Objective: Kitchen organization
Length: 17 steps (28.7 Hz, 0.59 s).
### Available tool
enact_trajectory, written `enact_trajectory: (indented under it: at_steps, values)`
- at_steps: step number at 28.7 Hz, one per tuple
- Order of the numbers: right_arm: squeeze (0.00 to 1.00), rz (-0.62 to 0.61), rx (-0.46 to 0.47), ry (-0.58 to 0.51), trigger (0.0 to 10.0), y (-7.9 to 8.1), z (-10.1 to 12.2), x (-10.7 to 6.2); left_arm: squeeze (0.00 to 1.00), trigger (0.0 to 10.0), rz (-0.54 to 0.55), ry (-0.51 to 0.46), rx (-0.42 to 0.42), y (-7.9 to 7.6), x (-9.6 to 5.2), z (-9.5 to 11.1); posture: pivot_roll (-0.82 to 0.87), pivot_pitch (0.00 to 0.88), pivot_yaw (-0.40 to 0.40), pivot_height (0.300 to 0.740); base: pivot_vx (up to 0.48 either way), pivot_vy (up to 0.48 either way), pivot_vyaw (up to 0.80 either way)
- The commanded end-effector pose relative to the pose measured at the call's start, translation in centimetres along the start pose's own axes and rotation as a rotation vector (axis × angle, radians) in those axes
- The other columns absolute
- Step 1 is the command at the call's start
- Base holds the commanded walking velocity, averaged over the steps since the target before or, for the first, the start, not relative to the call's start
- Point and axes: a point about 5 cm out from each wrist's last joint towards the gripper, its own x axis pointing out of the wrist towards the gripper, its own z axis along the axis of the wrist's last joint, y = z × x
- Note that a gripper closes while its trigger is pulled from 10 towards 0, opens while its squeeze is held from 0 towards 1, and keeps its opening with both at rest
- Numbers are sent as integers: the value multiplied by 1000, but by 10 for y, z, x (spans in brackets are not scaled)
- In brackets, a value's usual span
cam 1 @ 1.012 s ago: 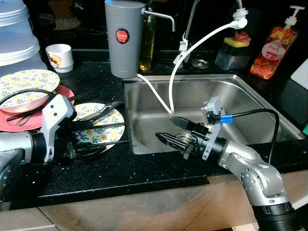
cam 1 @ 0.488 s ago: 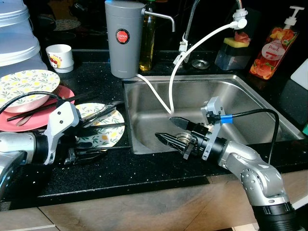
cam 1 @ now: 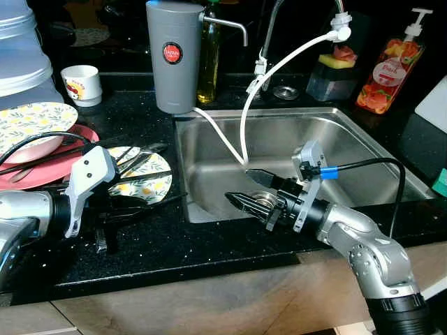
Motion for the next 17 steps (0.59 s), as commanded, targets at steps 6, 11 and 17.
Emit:
enact_trajectory:
  at_steps: [6, 11, 17]
  values:
    - [0, 8, -9, -3, 10000, 2, -1, -3, 0, 0, -18, -26, 5, -1, -1, 9, -20, 122, -58, 740, 0, 0, 0]
    - [0, 12, -10, -3, 10000, 2, -1, -3, 0, 0, 34, -92, 22, 4, -3, 19, -20, 122, -58, 740, 0, 0, 0]
    - [0, 16, -9, -4, 10000, 3, -1, -3, 0, 0, 53, -204, 9, 7, -6, 38, -17, 117, -58, 740, 0, 0, 0]
